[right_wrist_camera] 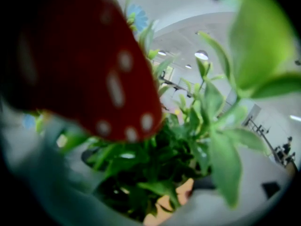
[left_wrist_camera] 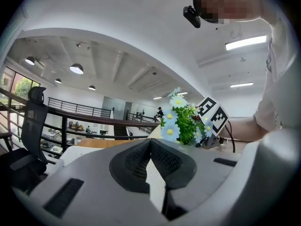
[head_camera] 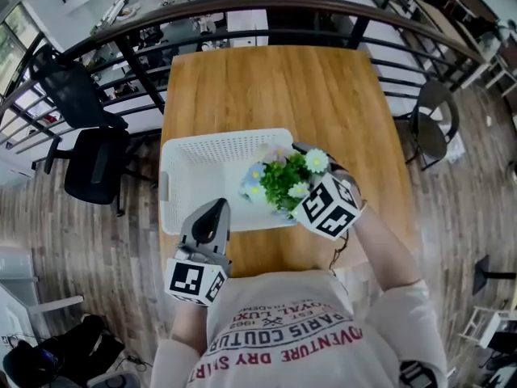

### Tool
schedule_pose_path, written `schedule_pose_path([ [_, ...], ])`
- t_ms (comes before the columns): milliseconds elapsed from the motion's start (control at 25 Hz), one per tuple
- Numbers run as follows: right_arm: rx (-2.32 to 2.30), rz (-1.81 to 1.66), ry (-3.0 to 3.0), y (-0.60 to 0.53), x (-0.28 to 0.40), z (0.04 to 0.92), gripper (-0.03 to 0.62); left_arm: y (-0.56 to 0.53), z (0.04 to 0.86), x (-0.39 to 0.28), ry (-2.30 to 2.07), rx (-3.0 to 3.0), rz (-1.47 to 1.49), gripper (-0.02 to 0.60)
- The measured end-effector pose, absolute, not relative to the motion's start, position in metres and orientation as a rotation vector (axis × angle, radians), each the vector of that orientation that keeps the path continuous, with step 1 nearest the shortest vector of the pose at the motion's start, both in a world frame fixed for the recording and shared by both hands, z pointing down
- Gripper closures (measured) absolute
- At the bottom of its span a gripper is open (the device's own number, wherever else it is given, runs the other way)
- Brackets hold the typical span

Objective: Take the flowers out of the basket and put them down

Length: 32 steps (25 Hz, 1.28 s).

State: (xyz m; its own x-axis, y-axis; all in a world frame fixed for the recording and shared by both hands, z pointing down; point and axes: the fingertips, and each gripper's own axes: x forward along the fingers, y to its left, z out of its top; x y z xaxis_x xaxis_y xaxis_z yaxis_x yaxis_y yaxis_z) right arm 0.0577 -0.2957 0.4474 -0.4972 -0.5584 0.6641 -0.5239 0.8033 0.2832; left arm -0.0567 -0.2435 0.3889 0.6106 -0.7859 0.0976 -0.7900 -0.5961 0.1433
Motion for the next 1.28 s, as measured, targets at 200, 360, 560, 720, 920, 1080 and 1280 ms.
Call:
schedule_pose_path([
  [200,0.836,-0.047,-2.186,-0.288,0.139,0.439,0.106,-0.232,0.382,0.027,-1.268,2.701,0.004,0.558],
  [360,0.843,0.001,-2.179,-0.276,0.199,0.453,0.106,-0.223,0.391,0.084,-1.247,2.704,0.025,0.558],
  [560,0.798,0.073,-2.16,-0.259,0.253,0.494,0.105,-0.211,0.412,0.134,-1.249,2.654,0.049,0.558],
  [720,0.754,0.136,-2.141,-0.253,0.275,0.535,0.105,-0.203,0.436,0.155,-1.258,2.606,0.098,0.558],
  [920,0.682,0.25,-2.104,-0.25,0.289,0.604,0.105,-0.197,0.456,0.167,-1.28,2.551,0.129,0.558],
  [1080,0.633,0.331,-2.075,-0.243,0.289,0.649,0.106,-0.191,0.472,0.166,-1.31,2.51,0.166,0.558],
  [1280,0.614,0.316,-2.033,-0.244,0.29,0.683,0.106,-0.187,0.486,0.167,-1.319,2.476,0.206,0.558],
])
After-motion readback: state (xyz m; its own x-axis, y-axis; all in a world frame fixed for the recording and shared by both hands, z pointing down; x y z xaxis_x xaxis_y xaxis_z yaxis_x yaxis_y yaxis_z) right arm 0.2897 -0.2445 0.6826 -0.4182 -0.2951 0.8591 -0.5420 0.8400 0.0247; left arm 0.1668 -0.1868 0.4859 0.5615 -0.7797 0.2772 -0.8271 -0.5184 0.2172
